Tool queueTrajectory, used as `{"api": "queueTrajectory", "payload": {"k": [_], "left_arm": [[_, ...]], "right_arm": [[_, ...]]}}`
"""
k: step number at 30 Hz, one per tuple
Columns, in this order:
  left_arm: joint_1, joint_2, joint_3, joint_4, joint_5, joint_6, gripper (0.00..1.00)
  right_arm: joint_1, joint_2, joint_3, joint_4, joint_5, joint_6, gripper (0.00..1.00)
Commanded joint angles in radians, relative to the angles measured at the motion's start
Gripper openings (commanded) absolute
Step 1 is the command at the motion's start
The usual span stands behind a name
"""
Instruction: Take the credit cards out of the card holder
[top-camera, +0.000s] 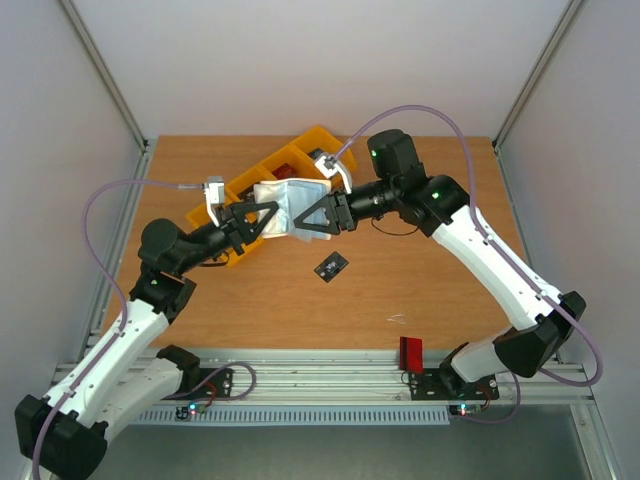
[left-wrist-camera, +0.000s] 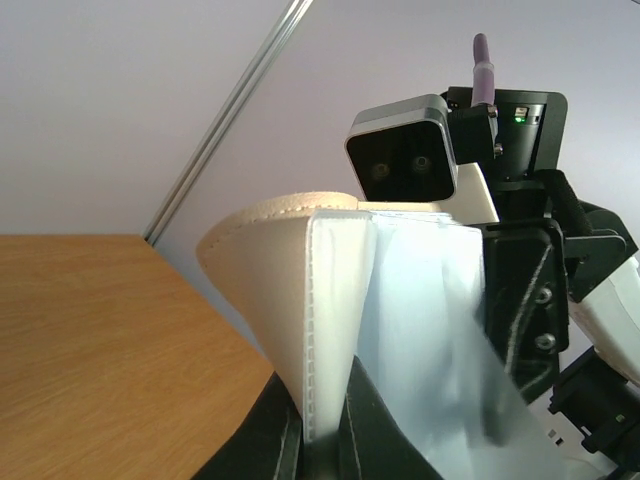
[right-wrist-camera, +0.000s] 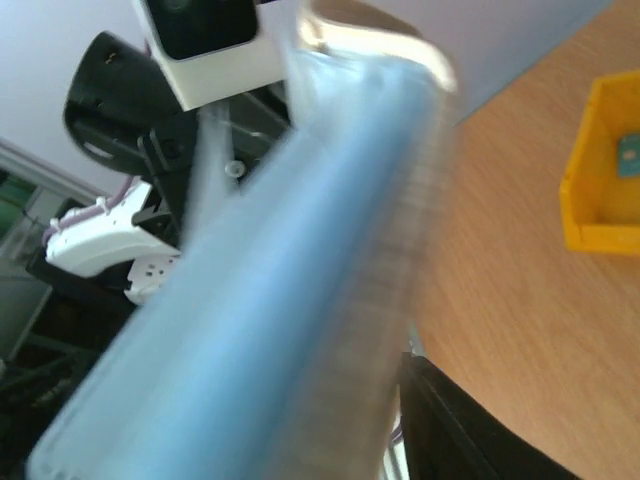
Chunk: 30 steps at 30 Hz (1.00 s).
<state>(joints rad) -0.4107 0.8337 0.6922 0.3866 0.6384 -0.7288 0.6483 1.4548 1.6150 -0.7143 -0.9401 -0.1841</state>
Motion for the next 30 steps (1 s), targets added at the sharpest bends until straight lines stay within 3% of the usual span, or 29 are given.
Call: {"api": "queueTrajectory", "payload": {"k": [1,5,14,30], "left_arm": [[0.0,-0.019,-0.008,0.048,-0.024,0.014,0.0],[0.001,-0.027,-0.01,0.055,-0.024,0.018,0.0],[0.001,-0.044,-0.022,0.061,-0.02,0.02,0.0],[0.001,-0.056,-0.022,0.071,0.004,0.034,0.0]], "right_arm": [[0.012,-0.031,0.039,0.017,-0.036,-0.054,0.49],[-0.002,-0.073,0.03,-0.06,0.037,-0.117,0.54],[-0.066,-0.124,0.012,-0.147,0.087,-0.153,0.45],[-0.095,-0.117,0.013,-0.096,0.295,-0.034,0.06]]}}
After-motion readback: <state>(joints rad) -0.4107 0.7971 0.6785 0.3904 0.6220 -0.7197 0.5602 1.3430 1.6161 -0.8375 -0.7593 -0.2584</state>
